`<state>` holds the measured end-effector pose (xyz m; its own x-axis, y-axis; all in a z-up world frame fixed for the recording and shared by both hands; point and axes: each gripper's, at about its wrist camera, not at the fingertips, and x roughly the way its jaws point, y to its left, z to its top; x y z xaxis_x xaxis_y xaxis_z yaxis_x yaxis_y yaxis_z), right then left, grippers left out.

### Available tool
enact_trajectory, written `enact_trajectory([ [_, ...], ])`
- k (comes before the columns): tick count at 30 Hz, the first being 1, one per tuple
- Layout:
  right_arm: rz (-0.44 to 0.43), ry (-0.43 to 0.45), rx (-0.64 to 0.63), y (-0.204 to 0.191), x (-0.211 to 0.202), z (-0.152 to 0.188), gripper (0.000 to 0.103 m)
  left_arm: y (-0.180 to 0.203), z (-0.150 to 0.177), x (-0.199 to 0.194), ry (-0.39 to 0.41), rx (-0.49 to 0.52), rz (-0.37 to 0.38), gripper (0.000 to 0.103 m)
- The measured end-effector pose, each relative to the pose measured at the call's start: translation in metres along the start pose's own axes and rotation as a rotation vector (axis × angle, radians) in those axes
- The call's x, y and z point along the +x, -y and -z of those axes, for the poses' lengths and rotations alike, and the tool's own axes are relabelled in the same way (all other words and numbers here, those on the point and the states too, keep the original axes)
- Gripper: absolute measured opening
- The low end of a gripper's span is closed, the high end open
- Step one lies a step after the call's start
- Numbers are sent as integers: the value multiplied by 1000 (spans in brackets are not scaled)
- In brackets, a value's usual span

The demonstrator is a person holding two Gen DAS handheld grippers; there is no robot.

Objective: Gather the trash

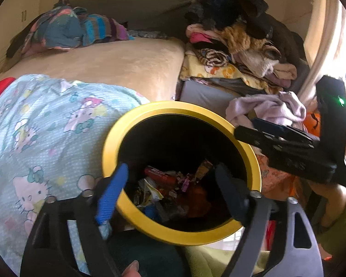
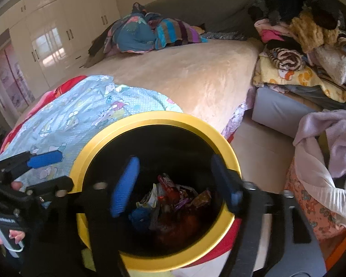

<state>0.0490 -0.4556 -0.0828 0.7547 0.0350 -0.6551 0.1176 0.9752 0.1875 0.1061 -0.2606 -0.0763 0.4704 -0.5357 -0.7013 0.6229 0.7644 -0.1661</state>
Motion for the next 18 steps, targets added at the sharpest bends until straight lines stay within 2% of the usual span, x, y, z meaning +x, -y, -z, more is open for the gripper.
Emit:
enact_trajectory([
  [4, 11, 13, -2, -5, -11, 5, 80, -8, 0, -12, 17, -24, -44, 94],
  [6, 26, 23, -1, -8, -16, 7, 85, -12, -1, -19, 25, -36, -65, 95],
  [9, 41, 36, -7, -14, -20, 8, 85, -20, 1, -31, 38, -55, -117, 96],
  [11, 46, 45, -12, -18, -22, 8, 93, -26, 3, -41, 47, -70, -151, 96],
  [18, -6, 102, -53, -53, -35, 4, 93, -46, 9, -79, 104, -128, -228, 96],
])
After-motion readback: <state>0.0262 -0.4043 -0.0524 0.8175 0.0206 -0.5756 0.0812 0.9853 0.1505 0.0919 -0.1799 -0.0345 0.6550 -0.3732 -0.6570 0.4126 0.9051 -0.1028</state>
